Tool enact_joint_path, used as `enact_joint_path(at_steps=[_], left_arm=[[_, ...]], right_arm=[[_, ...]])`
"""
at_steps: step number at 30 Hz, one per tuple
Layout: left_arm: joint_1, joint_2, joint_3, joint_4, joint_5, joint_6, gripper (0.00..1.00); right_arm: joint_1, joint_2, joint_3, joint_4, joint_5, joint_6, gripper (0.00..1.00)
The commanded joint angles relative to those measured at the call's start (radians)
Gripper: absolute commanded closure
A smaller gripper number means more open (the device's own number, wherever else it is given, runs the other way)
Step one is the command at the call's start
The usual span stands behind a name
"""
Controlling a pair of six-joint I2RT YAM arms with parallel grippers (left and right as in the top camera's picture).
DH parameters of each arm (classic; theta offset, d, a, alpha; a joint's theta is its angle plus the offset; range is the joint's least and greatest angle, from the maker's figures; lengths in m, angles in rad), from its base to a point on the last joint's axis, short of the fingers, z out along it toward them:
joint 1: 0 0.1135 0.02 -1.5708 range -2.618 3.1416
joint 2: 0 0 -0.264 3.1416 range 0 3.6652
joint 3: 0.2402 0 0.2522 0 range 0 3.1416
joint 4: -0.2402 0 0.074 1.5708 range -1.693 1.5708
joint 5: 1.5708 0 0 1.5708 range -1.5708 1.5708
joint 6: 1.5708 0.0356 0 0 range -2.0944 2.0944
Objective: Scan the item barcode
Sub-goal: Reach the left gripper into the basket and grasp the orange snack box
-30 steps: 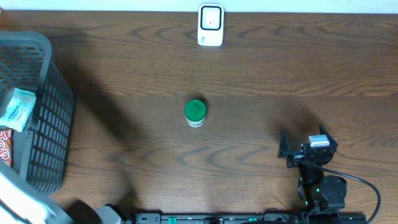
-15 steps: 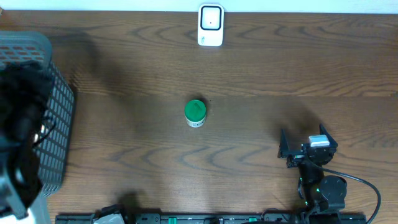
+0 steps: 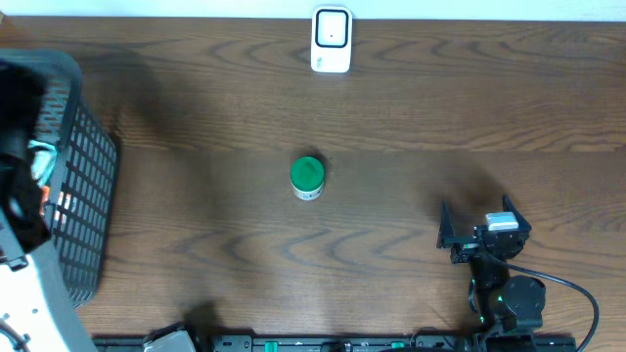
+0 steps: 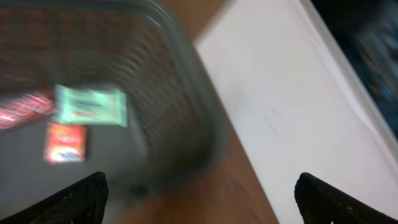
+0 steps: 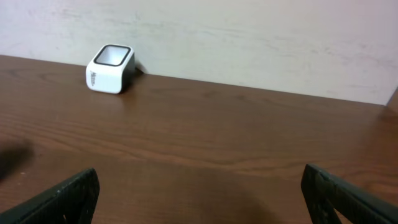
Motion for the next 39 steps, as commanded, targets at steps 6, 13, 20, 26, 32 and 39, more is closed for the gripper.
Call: enact_joint_path(at_steps=[6, 13, 20, 26, 32, 39], left_arm=[[0.278, 0.238, 0.001, -0.089, 0.010, 0.046, 0.03], [0.304, 0.521, 0.001, -0.105, -0.002, 0.150, 0.03], [0.304, 0.766, -0.002, -0.125, -0.001, 0.150, 0.03], [0.304, 0.900, -0.020, -0.102, 0.001, 0.163, 0.02], [0.304, 0.983, -0.039, -0.084, 0.004, 0.169, 0.01], [0.307, 0.990, -0.146, -0.018, 0.002, 0.177, 0.48]], right_arm=[[-0.010, -0.002, -0.003, -0.002, -0.001, 0.011, 0.01], [-0.010, -0.002, -0.003, -0.002, -0.001, 0.011, 0.01], [-0.010, -0.002, -0.003, -0.002, -0.001, 0.011, 0.01], [-0.010, -0.002, -0.003, -0.002, -0.002, 0.011, 0.01], [-0.010, -0.002, -0.003, -0.002, -0.001, 0.011, 0.01], [-0.010, -0.002, -0.003, -0.002, -0.001, 0.011, 0.01]])
